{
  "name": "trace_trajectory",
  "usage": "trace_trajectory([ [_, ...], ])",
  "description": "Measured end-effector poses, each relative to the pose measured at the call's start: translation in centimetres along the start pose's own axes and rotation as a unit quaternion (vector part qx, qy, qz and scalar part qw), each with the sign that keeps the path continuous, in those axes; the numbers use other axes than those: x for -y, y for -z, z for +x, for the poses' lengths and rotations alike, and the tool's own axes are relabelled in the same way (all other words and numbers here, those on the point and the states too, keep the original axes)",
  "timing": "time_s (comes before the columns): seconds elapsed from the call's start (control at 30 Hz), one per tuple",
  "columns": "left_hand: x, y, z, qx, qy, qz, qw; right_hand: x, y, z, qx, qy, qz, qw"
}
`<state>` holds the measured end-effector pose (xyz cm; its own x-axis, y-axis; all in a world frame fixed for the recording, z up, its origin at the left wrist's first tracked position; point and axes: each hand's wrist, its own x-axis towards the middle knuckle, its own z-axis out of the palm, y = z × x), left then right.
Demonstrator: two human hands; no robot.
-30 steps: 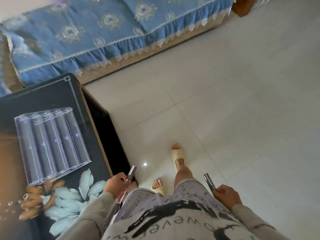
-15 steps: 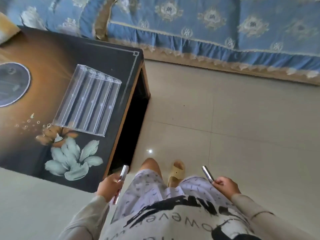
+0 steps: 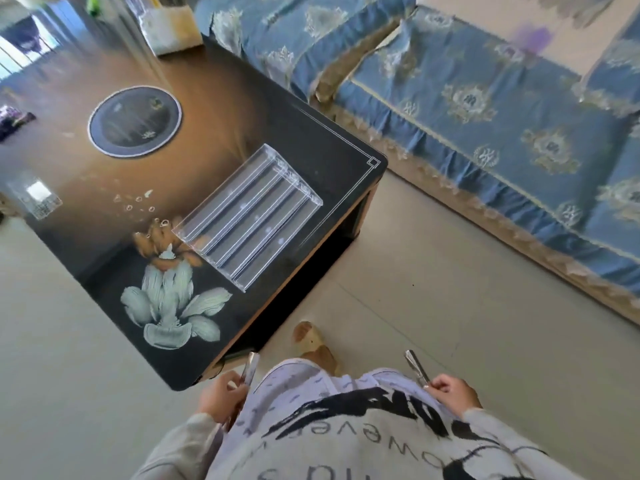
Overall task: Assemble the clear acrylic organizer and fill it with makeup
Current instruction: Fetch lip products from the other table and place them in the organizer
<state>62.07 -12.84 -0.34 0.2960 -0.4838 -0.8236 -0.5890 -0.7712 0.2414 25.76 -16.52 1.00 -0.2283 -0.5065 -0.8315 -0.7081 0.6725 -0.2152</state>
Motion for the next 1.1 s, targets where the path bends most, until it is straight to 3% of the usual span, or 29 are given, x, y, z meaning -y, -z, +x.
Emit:
trace_trajectory([
  [0.4, -5.8, 4.8, 3.0, -0.058, 0.012, -0.089, 0.994, 10.9, 4.8, 5.3, -0.004, 0.077, -0.065, 0.995],
  [0.7, -6.3, 2.6, 2.5, -0.056, 0.103, -0.18, 0.977, 19.5, 7.9, 9.9, 0.068, 0.156, -0.186, 0.968],
  [0.9, -8.1, 0.0, 1.9, -0.09, 0.164, -0.259, 0.948, 24.9, 11.4, 13.4, 0.1, 0.2, -0.258, 0.94],
  [1.1, -12.5, -1.0, 2.7, -0.164, 0.148, -0.365, 0.905, 28.3, 14.1, 16.2, 0.111, 0.24, -0.285, 0.921],
])
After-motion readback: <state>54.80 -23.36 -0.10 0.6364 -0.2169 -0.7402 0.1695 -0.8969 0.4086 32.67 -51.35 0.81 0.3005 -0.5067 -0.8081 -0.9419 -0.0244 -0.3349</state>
